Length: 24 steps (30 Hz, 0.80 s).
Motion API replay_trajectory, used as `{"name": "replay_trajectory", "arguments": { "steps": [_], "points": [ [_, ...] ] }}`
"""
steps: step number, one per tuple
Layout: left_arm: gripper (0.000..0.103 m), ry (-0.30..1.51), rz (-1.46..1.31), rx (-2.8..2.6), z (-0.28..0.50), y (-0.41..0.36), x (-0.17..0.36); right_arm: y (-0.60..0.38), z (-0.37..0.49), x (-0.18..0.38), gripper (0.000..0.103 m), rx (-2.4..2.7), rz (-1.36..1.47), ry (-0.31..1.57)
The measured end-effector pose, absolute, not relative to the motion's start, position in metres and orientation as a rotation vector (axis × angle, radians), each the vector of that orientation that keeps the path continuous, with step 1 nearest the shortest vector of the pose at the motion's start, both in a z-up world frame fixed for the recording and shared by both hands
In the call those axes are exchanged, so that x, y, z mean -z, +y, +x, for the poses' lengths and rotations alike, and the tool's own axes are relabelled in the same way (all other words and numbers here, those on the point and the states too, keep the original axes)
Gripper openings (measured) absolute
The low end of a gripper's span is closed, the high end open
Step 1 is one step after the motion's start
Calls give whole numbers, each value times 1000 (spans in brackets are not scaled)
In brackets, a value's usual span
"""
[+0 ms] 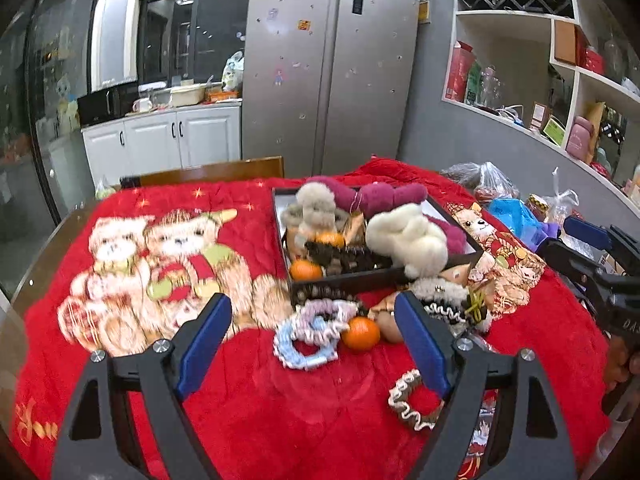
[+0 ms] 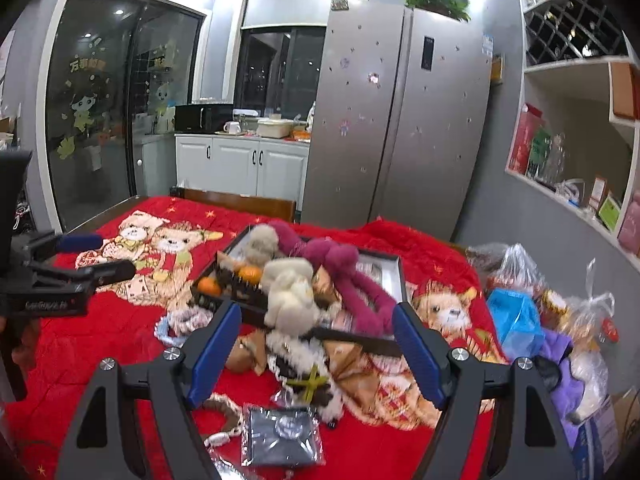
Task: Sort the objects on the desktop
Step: 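Withdraw both tools from the box back over the pile, then grasp the white fluffy toy with the right gripper while the left grasps the crocheted ring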
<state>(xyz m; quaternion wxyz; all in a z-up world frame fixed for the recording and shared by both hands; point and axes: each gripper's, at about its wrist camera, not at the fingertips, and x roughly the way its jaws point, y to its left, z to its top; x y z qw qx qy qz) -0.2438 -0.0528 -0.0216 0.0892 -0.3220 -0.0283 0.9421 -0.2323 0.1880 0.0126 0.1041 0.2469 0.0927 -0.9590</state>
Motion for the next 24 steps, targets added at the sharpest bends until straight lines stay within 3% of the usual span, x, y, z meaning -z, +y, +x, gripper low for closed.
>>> {"name": "replay_trajectory", "arguments": {
  "steps": [12, 24],
  "points": [
    [84, 5, -977, -2771, -269, -38, 41, 193, -244, 0, 80, 2779, 783, 275],
    [84, -9, -1140, -2725, -301, -42, 108, 193, -277, 45, 80, 2708, 906, 397]
  ]
}}
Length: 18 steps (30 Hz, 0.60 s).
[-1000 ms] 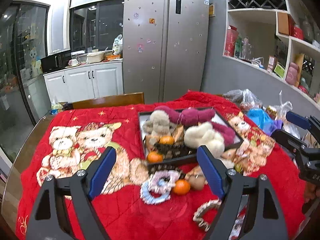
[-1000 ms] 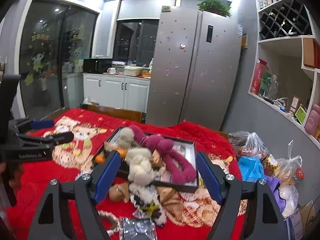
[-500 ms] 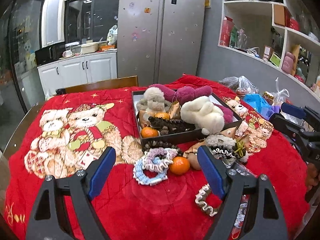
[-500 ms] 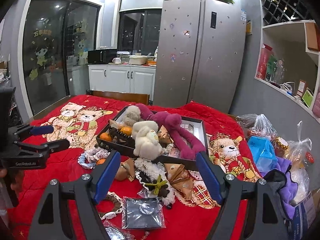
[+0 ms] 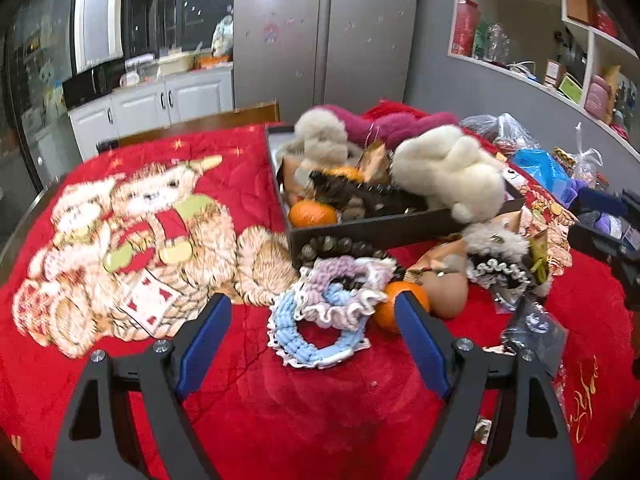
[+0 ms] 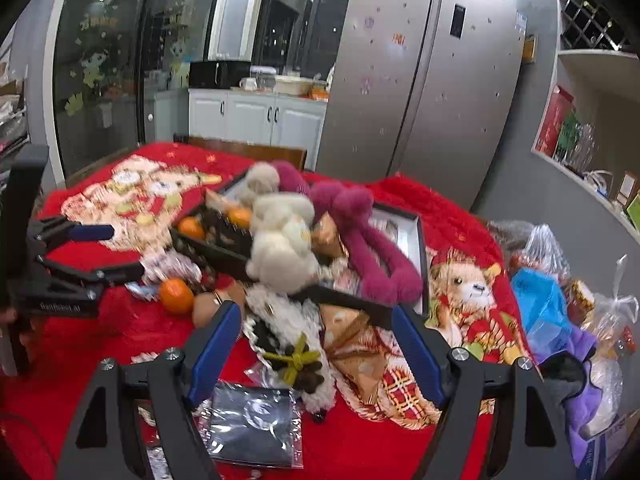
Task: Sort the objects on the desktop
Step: 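Grasp the white fluffy toy with the right gripper while the left grasps the crocheted ring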
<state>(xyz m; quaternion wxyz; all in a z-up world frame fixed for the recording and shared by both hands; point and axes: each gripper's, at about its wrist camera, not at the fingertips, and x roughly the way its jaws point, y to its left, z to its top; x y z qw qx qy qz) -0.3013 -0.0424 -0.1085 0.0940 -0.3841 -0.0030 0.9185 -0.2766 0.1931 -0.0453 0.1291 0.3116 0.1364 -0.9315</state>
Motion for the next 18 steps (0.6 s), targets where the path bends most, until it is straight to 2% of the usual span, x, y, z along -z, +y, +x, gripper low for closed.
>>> {"name": "replay_trajectory", "arguments": {
  "steps": [5, 18],
  "points": [
    [84, 17, -1189, -2740, -306, -49, 121, 206, -287, 65, 80, 2701, 967, 300],
    [84, 95, -1321, -2608, -322, -35, 144, 210, -296, 97, 80, 2671, 1087, 307]
  ]
}}
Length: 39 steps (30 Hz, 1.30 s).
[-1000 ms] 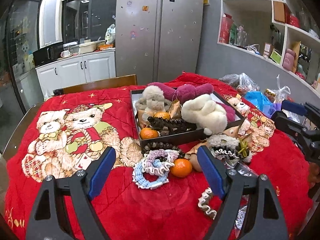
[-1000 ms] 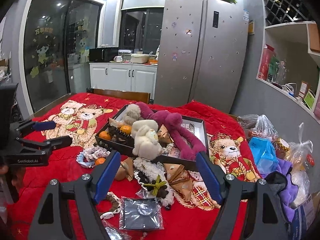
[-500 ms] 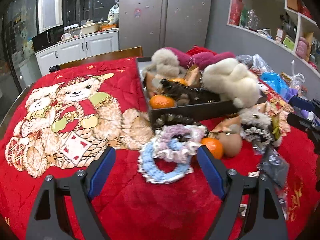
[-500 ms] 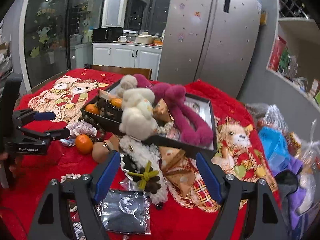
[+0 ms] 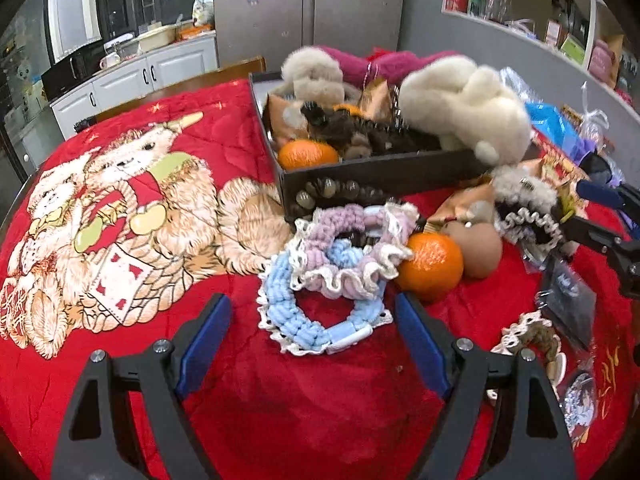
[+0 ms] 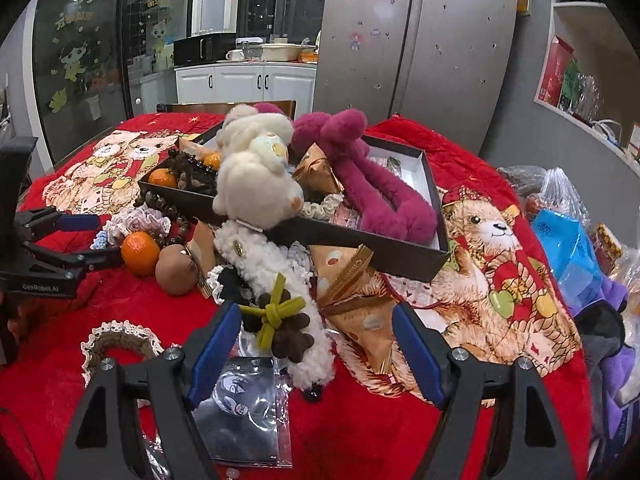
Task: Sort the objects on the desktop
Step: 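Grasp the white fluffy toy with the right gripper while the left grasps the crocheted ring, then carry the fluffy toy and crocheted ring over the picture box with both grippers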
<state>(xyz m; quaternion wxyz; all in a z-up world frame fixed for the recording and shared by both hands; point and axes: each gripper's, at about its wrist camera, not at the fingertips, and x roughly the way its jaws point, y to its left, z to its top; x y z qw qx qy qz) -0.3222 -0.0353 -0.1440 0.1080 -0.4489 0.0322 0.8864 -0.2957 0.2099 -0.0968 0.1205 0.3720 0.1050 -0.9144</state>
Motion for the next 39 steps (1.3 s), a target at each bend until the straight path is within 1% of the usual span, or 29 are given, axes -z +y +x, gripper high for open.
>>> {"name": "replay_trajectory", "arguments": {
  "steps": [6, 8, 9, 10, 11, 12, 13, 14, 15, 16, 19, 24, 25, 31, 35, 39],
  "points": [
    [84, 93, -1331, -2613, -326, -36, 146, 210, -297, 107, 80, 2684, 1118, 337],
    [79, 117, -1335, -2626, -326, -35, 146, 208, -296, 107, 80, 2695, 1104, 364],
    [72, 124, -1327, -2627, -325, -34, 145, 206, -296, 108, 79, 2702, 1103, 381],
    [62, 130, -1320, -2632, -325, -34, 144, 206, -296, 108, 74, 2708, 1107, 388],
    [56, 133, -1314, -2636, -324, -34, 144, 206, -298, 110, 65, 2708, 1123, 384],
    [44, 142, -1304, -2645, -323, -33, 142, 207, -299, 112, 60, 2697, 1143, 364],
    [36, 145, -1303, -2651, -323, -33, 142, 209, -301, 114, 49, 2685, 1162, 330],
    [34, 143, -1302, -2652, -323, -34, 142, 211, -302, 115, 39, 2670, 1168, 283],
    [30, 133, -1303, -2655, -323, -35, 141, 212, -302, 115, 35, 2653, 1173, 251],
    [26, 123, -1305, -2661, -323, -37, 141, 212, -303, 115, 35, 2641, 1184, 234],
    [23, 64, -1302, -2663, -321, -43, 139, 211, -301, 115, 33, 2653, 1182, 238],
    [23, 77, -1270, -2655, -311, -40, 134, 212, -297, 109, 30, 2656, 1171, 201],
    [23, 73, -1258, -2658, -309, -39, 132, 211, -295, 106, 28, 2656, 1165, 198],
    [23, 56, -1196, -2667, -300, -36, 118, 212, -291, 94, 28, 2672, 1124, 167],
    [23, -2, -1196, -2644, -301, -37, 117, 213, -295, 91, 28, 2662, 1109, 114],
    [23, 7, -1181, -2643, -301, -33, 113, 211, -302, 85, 28, 2681, 1090, 96]
  ]
}}
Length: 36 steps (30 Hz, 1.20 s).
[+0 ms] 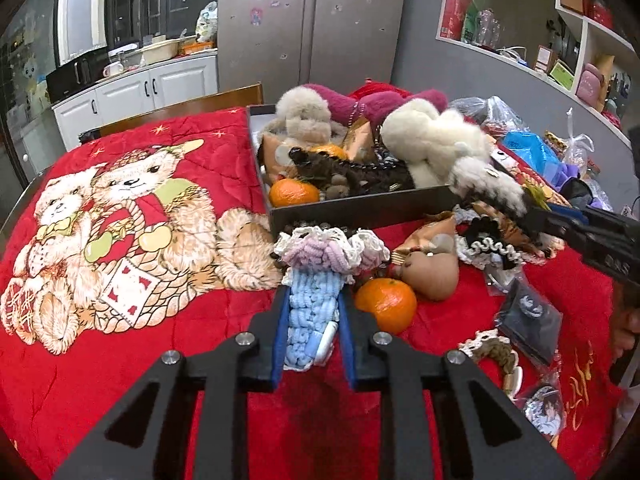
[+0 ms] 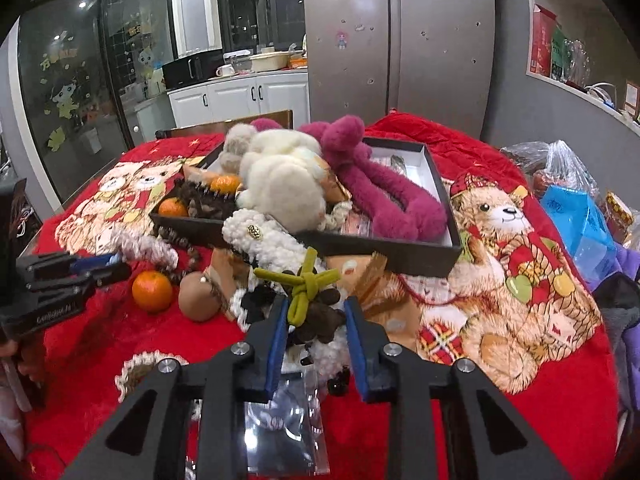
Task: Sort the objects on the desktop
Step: 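Carry the fluffy toy and crocheted ring over the picture box with both grippers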
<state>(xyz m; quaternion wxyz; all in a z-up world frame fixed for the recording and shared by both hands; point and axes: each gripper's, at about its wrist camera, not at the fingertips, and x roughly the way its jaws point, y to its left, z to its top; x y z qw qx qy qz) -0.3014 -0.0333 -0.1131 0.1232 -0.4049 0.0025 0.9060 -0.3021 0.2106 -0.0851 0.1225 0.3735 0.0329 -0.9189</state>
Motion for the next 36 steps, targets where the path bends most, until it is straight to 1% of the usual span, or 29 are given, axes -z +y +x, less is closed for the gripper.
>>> {"name": "replay_trajectory", "arguments": {
  "steps": [11, 25, 28, 32, 36],
  "points": [
    [23, -50, -1107, -2669, -300, -36, 89, 216, -329, 76, 28, 2717, 1083, 36],
    [23, -79, -1082, -2680, -312, -35, 60, 207, -335, 44, 28, 2743, 1002, 73],
    [23, -101, -1145, -2643, -312, -35, 60, 207, -337, 36, 28, 2737, 988, 54],
    [24, -124, -1342, -2551, -296, -44, 82, 205, -333, 29, 28, 2732, 968, 56],
    [23, -242, -1439, -2519, -283, -65, 101, 205, -324, 24, 28, 2720, 940, 45]
  ]
}}
